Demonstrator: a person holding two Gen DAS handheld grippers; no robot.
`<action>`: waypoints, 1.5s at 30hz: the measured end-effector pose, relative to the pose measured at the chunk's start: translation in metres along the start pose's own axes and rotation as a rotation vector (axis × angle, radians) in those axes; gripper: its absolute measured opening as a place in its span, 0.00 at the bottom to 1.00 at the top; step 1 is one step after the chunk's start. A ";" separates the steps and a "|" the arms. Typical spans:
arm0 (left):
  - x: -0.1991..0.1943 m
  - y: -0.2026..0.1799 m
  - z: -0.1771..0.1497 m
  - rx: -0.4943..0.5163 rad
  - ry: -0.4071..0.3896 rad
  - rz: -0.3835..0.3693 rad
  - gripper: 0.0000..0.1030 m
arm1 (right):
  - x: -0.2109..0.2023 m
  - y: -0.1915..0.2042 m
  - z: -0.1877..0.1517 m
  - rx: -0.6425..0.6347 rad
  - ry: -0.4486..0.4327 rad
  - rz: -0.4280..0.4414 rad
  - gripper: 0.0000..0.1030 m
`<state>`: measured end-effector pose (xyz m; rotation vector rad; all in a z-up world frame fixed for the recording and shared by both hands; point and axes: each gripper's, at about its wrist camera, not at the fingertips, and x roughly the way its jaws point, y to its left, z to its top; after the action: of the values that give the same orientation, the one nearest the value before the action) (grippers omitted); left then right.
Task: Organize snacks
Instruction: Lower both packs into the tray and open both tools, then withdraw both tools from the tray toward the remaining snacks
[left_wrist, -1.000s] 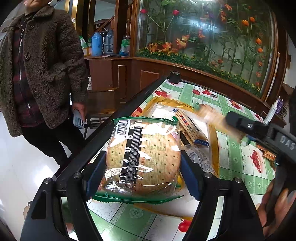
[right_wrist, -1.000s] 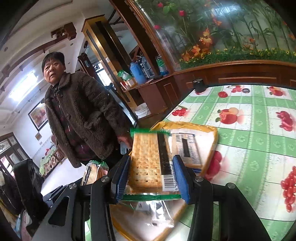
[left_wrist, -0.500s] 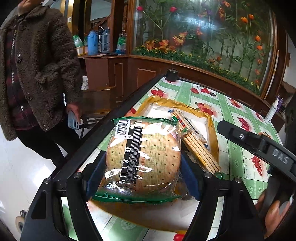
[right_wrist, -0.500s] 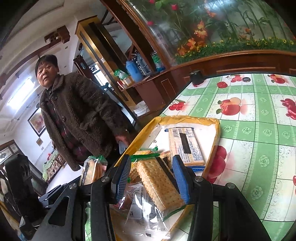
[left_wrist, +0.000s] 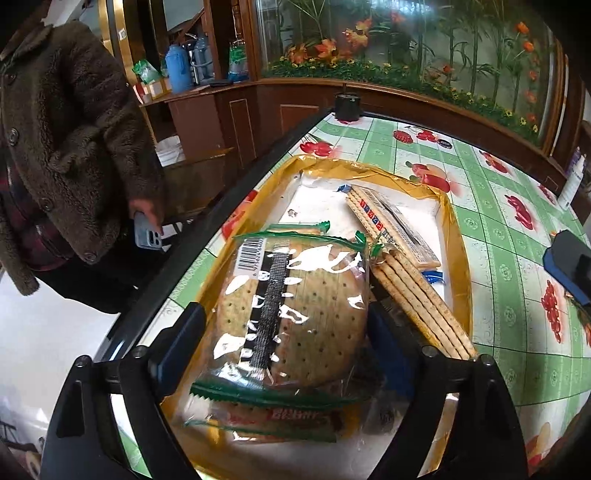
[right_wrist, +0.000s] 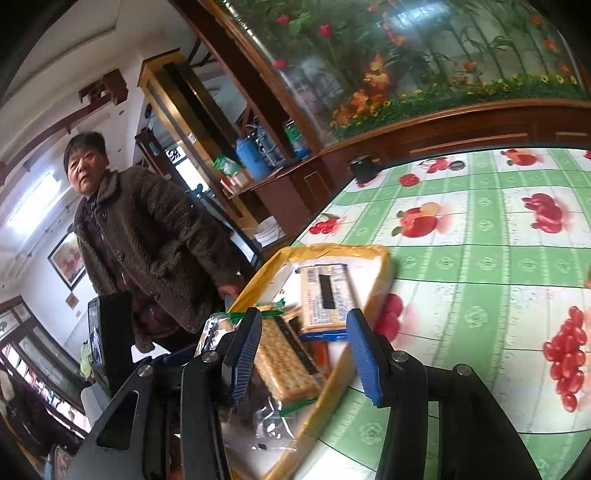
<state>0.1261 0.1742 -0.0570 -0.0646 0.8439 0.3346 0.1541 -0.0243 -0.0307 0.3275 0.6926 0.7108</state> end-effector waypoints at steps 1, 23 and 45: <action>-0.005 0.000 0.000 0.002 -0.016 0.005 0.91 | -0.004 -0.002 0.000 0.002 -0.006 -0.004 0.49; -0.074 -0.112 -0.003 0.140 -0.114 -0.222 1.00 | -0.151 -0.116 -0.022 0.120 -0.140 -0.297 0.63; -0.084 -0.207 -0.013 0.253 -0.114 -0.317 1.00 | -0.233 -0.195 -0.042 0.258 -0.239 -0.503 0.68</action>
<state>0.1300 -0.0463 -0.0192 0.0558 0.7430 -0.0663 0.0917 -0.3241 -0.0486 0.4451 0.6049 0.1000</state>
